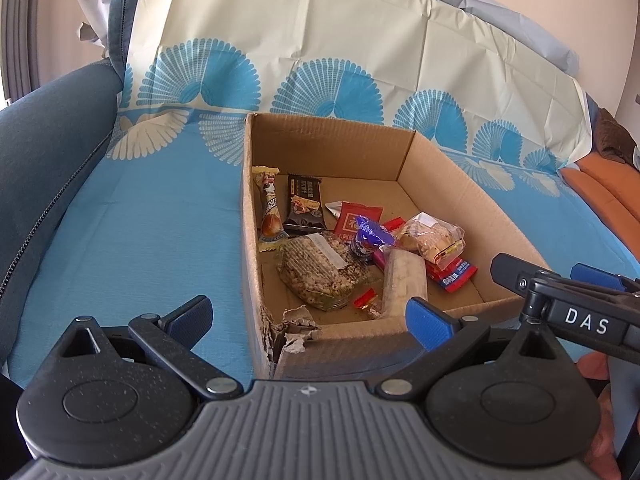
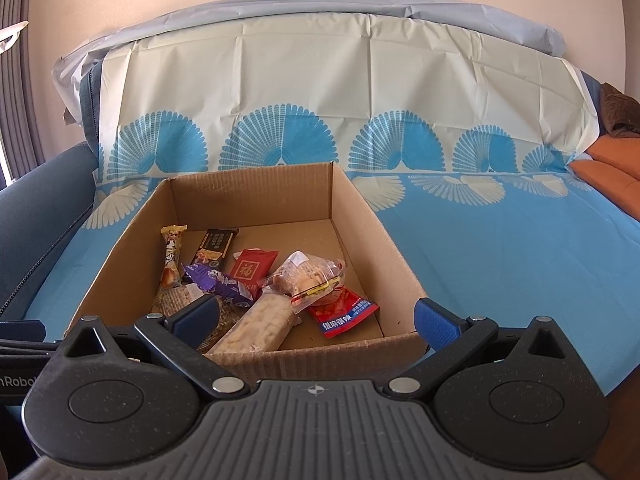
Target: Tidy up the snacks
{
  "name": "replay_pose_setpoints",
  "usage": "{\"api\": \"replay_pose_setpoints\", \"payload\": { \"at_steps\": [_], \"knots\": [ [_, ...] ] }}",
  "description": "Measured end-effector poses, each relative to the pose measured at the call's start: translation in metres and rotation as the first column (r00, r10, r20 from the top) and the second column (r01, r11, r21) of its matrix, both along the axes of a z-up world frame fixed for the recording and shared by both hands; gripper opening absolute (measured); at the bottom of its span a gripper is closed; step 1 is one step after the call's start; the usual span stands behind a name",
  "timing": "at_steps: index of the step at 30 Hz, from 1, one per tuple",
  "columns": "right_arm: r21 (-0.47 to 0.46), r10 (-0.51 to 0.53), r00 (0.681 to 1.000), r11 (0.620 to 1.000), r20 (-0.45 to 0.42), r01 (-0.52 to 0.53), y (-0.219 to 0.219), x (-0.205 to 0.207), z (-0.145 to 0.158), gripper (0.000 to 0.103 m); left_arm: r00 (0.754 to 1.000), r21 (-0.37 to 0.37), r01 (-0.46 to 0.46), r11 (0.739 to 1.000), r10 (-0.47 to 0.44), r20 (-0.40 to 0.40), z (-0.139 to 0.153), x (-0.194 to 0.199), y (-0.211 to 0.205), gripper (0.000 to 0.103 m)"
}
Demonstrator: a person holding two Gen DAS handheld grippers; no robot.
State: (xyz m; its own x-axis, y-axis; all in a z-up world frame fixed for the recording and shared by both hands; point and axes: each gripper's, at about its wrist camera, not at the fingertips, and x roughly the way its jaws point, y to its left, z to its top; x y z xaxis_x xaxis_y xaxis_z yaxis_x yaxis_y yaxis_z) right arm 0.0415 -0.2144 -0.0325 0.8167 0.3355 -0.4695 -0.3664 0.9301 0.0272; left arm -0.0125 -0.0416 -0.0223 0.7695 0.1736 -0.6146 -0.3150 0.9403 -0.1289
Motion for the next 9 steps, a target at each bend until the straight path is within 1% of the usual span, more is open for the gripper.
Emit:
{"api": "replay_pose_setpoints", "payload": {
  "at_steps": [2,6,8,9],
  "knots": [
    [0.012,-0.001,1.0,1.0,-0.007,0.001,-0.0015,0.0023,0.0001,0.102,1.0,-0.006,0.007,1.0,-0.007,0.003,-0.0015,0.0016,0.0006,0.103],
    [0.04,-0.002,1.0,0.999,-0.011,0.003,-0.0056,0.0053,0.0007,0.102,1.0,0.005,0.021,1.0,-0.021,0.016,-0.0027,0.0037,-0.0008,0.103],
    [0.045,-0.003,1.0,0.999,-0.006,0.003,-0.0077,0.0075,0.0008,0.102,0.999,0.006,0.038,0.999,-0.039,0.024,-0.0004,0.0048,0.0,0.103],
    [0.043,-0.008,1.0,0.999,0.005,0.008,-0.0091,0.0079,0.002,0.102,0.999,0.018,0.048,0.999,-0.049,0.024,0.0022,0.0054,0.0007,0.103]
  ]
}}
